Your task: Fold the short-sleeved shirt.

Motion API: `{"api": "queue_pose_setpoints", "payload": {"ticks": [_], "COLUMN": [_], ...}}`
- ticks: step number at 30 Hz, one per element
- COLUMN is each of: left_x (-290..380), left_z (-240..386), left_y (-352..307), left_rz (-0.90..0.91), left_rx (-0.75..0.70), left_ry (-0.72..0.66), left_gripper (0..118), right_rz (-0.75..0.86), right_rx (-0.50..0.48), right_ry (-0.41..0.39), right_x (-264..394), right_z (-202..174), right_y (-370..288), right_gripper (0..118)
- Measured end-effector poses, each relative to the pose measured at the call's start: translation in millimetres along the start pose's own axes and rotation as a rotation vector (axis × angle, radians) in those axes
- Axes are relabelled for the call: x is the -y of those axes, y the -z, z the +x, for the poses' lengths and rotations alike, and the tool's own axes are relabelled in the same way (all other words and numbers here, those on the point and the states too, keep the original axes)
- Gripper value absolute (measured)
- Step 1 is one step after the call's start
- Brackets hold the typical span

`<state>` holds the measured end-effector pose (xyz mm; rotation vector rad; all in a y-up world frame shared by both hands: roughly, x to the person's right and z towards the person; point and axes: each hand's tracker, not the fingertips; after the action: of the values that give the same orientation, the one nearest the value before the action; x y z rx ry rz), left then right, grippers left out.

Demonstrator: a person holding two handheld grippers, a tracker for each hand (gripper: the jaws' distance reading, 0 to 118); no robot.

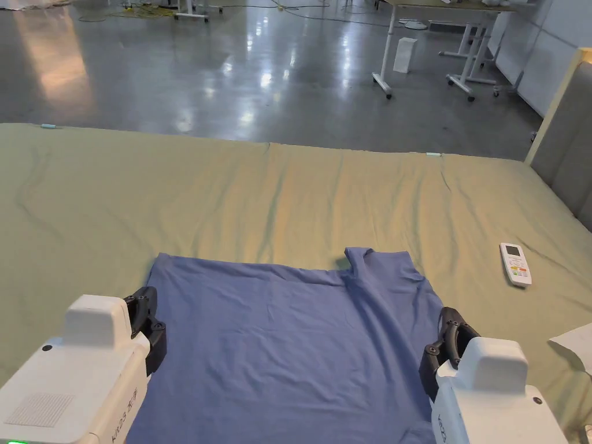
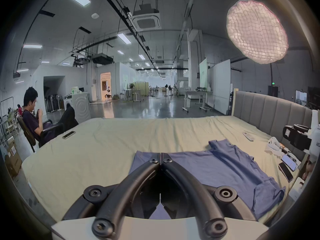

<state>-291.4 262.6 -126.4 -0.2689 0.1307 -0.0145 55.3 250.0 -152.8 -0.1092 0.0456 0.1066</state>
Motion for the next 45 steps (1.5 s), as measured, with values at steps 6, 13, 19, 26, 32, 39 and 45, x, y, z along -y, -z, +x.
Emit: {"api": "queue_pose_setpoints", "payload": {"ticks": [6,13,19,26,32,39,45], "left_x": [35,85,116,140,151,148,137], "left_z": [-50,-103,-121,-120,-111,-90,-89], "left_y": [-11,-21,-18,18,32,29,13], "left_rz": [-0.205,-0.527,-0.725,-0.8,-0.833,-0.853,-0.828], "left_rx": [-0.021,-0.029,-0.101,-0.075,-0.093,-0.042,-0.045], "left_ry": [-0.011,-0.083,-0.128,-0.149,-0.063,0.028,-0.003], "left_gripper": [0,0,63,64,51,9,8], "right_rz": [-0.027,-0.088,-0.132,-0.173,-0.208,-0.246,-0.439], "right_rx": [-0.005,-0.03,-0.051,-0.057,-0.045,-0.03,0.004], "right_ry": [-0.011,-0.015,-0.034,-0.03,-0.04,-0.021,-0.052], "right_x": [9,21,30,36,46,49,46], "right_z": [1,-3,-7,-6,3,22,69], "right_y": [2,5,7,9,7,2,-7], "right_gripper": [0,0,0,0,0,0,16]}}
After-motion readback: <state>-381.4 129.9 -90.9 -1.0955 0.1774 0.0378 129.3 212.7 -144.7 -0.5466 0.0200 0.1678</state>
